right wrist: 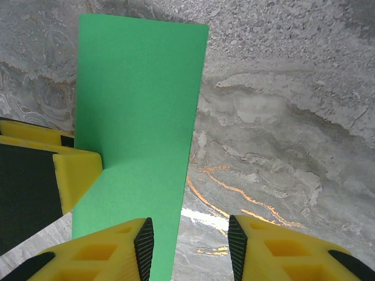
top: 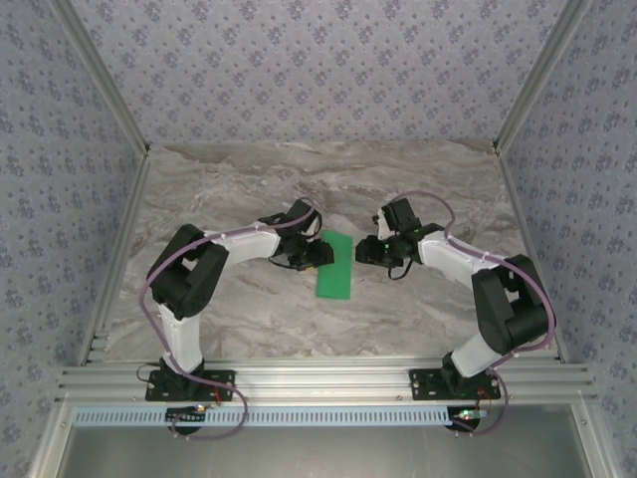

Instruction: Fold a paper plane with a square sheet of paper (fold left side to right side)

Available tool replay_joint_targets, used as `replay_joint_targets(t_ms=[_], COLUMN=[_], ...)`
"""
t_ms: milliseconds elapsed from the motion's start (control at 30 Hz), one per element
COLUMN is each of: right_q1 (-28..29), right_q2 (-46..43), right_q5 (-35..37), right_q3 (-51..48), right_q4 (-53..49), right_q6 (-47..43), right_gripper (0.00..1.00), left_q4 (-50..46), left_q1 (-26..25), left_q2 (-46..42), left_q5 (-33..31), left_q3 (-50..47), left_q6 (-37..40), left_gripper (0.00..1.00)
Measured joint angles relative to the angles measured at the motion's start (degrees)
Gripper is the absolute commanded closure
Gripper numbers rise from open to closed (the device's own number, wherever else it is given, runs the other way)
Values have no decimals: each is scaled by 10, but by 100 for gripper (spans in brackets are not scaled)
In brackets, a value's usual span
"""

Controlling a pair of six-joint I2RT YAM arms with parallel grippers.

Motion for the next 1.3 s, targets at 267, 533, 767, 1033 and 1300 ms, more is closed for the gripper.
replay_joint_targets(t_ms=[267, 533, 767, 1033, 1300], right_q1=[2, 16, 35, 49, 50], right_q2=[2, 39, 85, 121, 127], right_q5=[-5, -42, -56, -45, -32], right_q3=[0, 0, 5, 27, 38], right_q4=[4, 39, 54, 44, 26], right_q6=[0, 20, 26, 26, 21], right_gripper=[62, 83, 84, 84, 85], left_q4=[-5, -8, -8, -8, -45], left_q1=[-1, -1, -1, -1, -5], left_q2=[3, 3, 3, 3, 0], left_q5=[-1, -2, -2, -2, -23], left_q3=[4, 6, 6, 6, 30], left_q6=[2, 1, 1, 1, 30], left_gripper=[52, 52, 52, 53, 44])
